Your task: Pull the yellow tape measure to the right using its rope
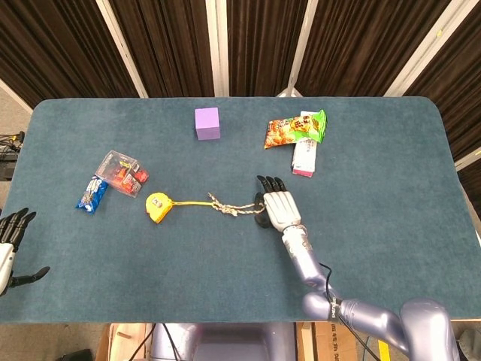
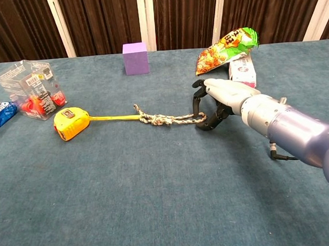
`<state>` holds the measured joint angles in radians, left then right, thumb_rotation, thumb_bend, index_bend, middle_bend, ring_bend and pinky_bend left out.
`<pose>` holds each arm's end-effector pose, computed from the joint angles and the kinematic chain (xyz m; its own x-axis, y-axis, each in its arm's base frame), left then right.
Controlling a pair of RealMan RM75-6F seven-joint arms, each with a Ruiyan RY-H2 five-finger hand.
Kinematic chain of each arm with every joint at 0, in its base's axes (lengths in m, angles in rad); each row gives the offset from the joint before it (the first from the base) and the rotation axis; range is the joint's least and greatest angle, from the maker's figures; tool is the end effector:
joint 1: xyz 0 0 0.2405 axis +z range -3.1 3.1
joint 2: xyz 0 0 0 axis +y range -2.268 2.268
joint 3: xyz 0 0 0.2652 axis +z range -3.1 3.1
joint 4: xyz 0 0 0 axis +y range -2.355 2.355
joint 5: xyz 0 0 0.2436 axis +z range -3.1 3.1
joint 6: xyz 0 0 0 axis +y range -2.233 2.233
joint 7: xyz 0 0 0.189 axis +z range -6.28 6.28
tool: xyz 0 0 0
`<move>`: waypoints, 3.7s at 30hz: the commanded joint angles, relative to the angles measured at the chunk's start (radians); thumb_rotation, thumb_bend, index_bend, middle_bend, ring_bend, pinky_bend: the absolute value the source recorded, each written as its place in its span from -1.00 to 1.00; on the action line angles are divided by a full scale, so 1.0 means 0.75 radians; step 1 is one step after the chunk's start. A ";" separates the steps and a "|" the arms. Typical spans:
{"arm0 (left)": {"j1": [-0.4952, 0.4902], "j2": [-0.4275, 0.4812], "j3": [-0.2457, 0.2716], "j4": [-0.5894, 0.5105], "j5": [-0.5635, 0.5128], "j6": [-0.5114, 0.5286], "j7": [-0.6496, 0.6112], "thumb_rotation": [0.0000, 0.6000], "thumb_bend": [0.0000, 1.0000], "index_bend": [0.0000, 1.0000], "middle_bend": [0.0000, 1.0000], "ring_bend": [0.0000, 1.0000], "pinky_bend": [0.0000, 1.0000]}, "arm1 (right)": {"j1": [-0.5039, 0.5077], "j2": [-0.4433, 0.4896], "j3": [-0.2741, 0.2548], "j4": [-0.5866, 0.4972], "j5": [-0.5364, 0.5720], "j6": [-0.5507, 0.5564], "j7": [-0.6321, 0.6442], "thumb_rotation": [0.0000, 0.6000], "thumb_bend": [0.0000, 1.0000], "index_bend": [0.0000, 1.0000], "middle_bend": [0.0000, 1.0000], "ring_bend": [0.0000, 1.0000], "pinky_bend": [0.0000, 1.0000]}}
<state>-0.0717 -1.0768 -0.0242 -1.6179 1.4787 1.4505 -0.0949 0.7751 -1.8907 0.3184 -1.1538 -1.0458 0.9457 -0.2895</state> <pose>-0.3472 0.2187 0.1376 0.3386 0.0624 0.9389 0.9395 0.0322 -0.3410 -0.1193 -0.4215 -0.1346 0.2525 -0.2706 0.9290 -0.9535 -0.2328 0.1914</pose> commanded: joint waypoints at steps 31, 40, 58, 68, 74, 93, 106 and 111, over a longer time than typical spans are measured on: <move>0.000 0.007 0.003 -0.014 -0.006 -0.008 -0.007 1.00 -1.00 -1.00 -1.00 -1.00 -1.00 | -0.017 0.069 0.017 -0.126 0.034 0.070 -0.040 1.00 -0.13 0.27 -0.80 -1.00 -1.00; 0.002 0.006 0.005 -0.018 0.003 -0.001 0.006 1.00 -1.00 -1.00 -1.00 -1.00 -1.00 | -0.069 0.232 0.020 -0.327 0.046 0.123 -0.075 1.00 -0.13 0.27 -0.80 -1.00 -1.00; 0.004 0.005 0.014 -0.022 0.028 0.012 0.021 1.00 -1.00 -1.00 -1.00 -1.00 -1.00 | -0.218 0.570 0.012 -0.632 0.038 0.215 0.034 1.00 -0.08 0.27 -0.80 -1.00 -1.00; 0.007 0.001 0.017 -0.026 0.043 0.025 0.042 1.00 -1.00 -1.00 -1.00 -1.00 -1.00 | -0.270 0.733 0.054 -0.742 0.123 0.213 0.123 1.00 -0.08 0.27 -0.80 -1.00 -1.00; 0.009 0.000 0.018 -0.026 0.048 0.034 0.051 1.00 -1.00 -1.00 -1.00 -1.00 -1.00 | -0.293 0.801 0.073 -0.736 0.183 0.221 0.145 1.00 -0.07 0.27 -0.80 -1.00 -1.00; 0.015 -0.009 0.013 -0.015 0.055 0.056 0.063 1.00 -1.00 -1.00 -1.00 -1.00 -1.00 | -0.393 0.978 0.111 -0.606 0.372 0.209 0.256 1.00 -0.08 0.28 -0.80 -1.00 -1.00; 0.015 -0.013 0.010 -0.013 0.049 0.057 0.078 1.00 -1.00 -1.00 -1.00 -1.00 -1.00 | -0.433 1.043 0.137 -0.427 0.433 0.238 0.275 1.00 -0.07 0.28 -0.80 -1.00 -1.00; 0.015 -0.015 0.008 -0.013 0.045 0.057 0.085 1.00 -1.00 -1.00 -1.00 -1.00 -1.00 | -0.444 1.059 0.149 -0.379 0.443 0.244 0.289 1.00 -0.08 0.27 -0.80 -1.00 -1.00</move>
<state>-0.0603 -1.0879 -0.0178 -1.6276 1.5129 1.4932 -0.0317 0.4451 -1.0999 0.4272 -1.4423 -0.7166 1.1290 -0.0781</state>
